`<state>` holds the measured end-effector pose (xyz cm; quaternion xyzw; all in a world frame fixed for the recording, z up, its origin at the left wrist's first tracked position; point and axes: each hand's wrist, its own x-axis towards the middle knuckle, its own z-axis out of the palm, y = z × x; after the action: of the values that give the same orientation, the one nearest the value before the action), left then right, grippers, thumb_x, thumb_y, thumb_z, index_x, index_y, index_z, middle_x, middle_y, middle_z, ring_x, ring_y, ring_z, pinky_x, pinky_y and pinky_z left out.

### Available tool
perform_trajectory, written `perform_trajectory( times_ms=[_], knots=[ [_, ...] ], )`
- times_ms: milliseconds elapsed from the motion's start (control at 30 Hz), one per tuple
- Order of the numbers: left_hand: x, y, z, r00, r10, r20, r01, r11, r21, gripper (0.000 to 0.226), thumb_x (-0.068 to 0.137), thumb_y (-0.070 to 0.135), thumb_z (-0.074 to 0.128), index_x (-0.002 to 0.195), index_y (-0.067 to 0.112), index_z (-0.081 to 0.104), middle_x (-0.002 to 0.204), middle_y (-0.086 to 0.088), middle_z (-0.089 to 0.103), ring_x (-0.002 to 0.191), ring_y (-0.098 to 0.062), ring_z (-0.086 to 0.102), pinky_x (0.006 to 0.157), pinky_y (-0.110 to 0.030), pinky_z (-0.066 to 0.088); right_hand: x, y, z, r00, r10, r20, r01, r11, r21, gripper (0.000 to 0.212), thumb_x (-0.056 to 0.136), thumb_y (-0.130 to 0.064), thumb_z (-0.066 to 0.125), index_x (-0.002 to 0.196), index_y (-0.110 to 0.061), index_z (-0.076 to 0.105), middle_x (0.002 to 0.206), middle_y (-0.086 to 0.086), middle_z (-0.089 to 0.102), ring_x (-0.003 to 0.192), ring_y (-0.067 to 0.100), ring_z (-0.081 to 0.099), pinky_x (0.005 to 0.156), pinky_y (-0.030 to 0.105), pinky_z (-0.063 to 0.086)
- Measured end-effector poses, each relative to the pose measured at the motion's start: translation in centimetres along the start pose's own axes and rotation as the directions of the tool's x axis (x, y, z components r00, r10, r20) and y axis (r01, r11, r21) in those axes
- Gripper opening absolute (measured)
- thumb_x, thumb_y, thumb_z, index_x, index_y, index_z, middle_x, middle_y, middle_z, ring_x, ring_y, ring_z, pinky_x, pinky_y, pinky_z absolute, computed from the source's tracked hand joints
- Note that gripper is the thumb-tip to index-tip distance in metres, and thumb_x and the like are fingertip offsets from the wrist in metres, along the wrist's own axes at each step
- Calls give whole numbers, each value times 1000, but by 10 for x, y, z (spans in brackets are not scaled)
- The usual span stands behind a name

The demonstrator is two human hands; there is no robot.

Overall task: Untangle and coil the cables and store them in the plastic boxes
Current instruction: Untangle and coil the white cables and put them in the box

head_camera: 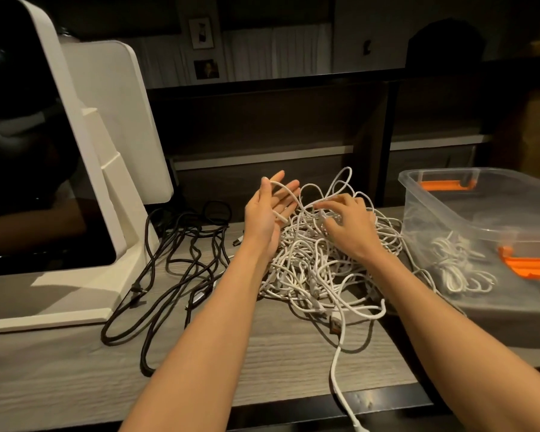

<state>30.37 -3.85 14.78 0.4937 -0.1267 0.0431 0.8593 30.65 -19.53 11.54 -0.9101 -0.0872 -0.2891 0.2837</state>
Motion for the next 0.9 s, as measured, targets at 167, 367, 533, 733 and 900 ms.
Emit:
perform_trajectory(
  times_ms=[167,367,533,733,900],
  knots=[
    [-1,-2,1,994,-109,31,108,994,27,47,107,36,24,126,6,55,107,-9,70,102,-15,66,95,-32,51,0,-6,4,993,-95,64,103,985,-138,25,98,-35,47,116,-27,63,120,-7,56,116,14,42,91,34,23],
    [2,-4,0,985,-169,45,167,985,38,54,105,44,21,110,12,64,73,-2,53,75,-12,56,86,-29,47,-3,-5,8,985,-168,-30,158,962,-222,22,94,-36,54,106,-22,65,111,-4,59,105,19,44,88,35,26],
    [-4,-2,11,970,-241,-2,240,966,-95,54,104,48,23,71,12,46,54,4,32,44,-7,30,53,-21,35,-4,-6,9,996,-84,-3,74,896,-437,26,92,-37,54,114,-27,61,125,0,50,119,25,38,97,42,28],
    [0,9,4,926,-377,-30,369,918,-142,61,102,55,20,60,14,37,44,5,30,30,-5,22,31,-16,16,-2,-2,7,992,55,-111,-84,956,-281,25,93,-34,54,114,-23,65,119,2,50,116,23,44,96,40,30],
    [1,1,0,957,-289,-34,287,918,275,53,105,48,18,70,16,42,57,2,50,47,-9,39,43,-19,24,-4,-3,-3,938,-29,-346,33,999,7,13,83,-26,71,89,-15,73,94,1,61,95,20,51,81,31,29]
  ],
)
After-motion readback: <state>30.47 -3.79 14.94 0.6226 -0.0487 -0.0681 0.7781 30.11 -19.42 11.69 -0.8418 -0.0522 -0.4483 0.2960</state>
